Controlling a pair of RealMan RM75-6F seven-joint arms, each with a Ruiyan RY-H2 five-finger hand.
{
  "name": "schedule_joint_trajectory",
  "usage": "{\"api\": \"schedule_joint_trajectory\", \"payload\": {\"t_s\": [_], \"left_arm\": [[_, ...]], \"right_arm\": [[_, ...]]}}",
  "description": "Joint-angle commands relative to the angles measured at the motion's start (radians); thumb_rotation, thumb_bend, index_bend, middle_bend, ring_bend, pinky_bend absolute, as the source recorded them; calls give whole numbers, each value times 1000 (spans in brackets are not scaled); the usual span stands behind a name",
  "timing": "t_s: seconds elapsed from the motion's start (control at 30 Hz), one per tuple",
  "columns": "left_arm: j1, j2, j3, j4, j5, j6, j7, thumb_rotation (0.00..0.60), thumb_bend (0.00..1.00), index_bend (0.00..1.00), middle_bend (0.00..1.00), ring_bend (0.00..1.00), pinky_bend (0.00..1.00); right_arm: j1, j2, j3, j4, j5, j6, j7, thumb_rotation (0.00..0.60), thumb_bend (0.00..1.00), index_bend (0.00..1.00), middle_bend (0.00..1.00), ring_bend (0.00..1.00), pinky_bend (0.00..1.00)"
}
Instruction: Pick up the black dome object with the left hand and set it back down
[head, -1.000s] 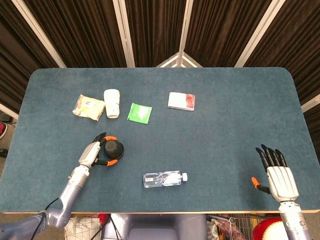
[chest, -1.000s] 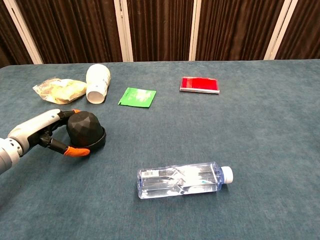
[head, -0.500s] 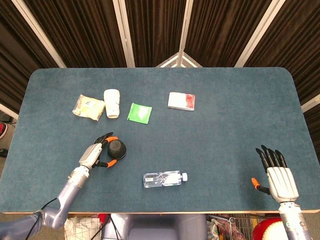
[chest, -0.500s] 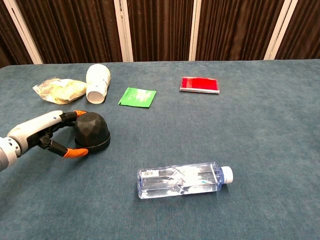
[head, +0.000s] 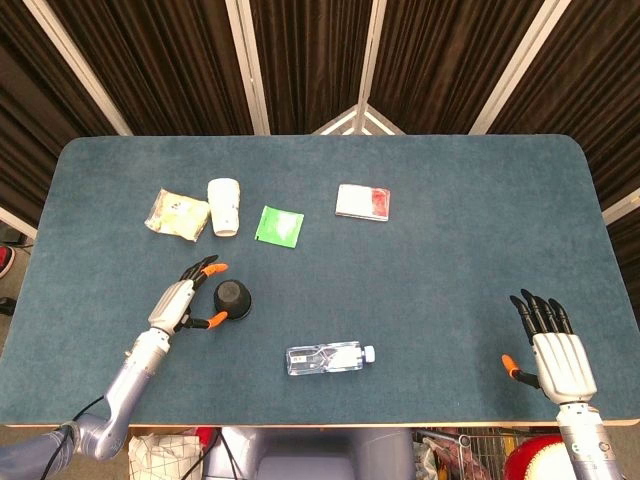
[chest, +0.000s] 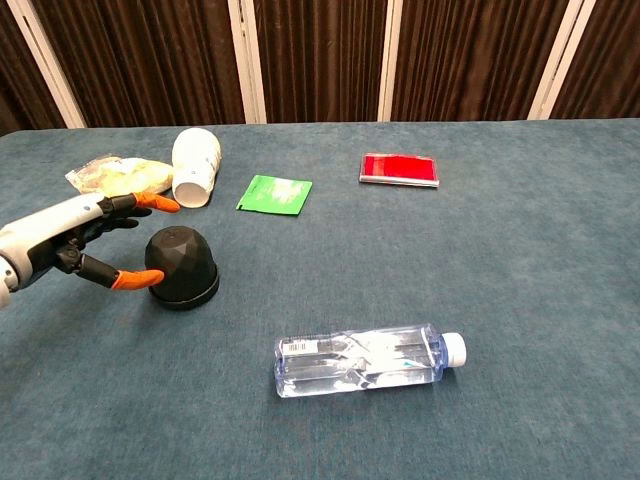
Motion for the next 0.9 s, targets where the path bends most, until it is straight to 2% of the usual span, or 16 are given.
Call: {"api": "schedule_joint_trajectory", "payload": {"t_s": [0.03,0.47,0.63,0.8,0.9], "left_arm": [[0,10,-4,-17,-3,2,8,600,390,174,22,0,0],[-27,-5,-19,-46,-55,-49,93,600,366,169,128,0,0],[-30,-10,-19,-62,-63,-50,127,600,376,174,254,0,0],[-26,-26,-32,-71,-64,-16,143,600,477,197,439,0,0],[-20,-30,-38,-81,-59,9,142,600,485,202,472,0,0]], "right_arm": [[-2,-1,-1,-2,-1,3,-1,600,289,68,24,68,36],[6,4,10,1,12,-6,10,600,289,68,24,68,36],[8,5,10,0,9,-8,17,600,289,68,24,68,36],[9,5,12,0,8,-5,19,600,288,68,24,68,36],[9,4,15,1,9,-2,21,600,289,68,24,68,36]]}}
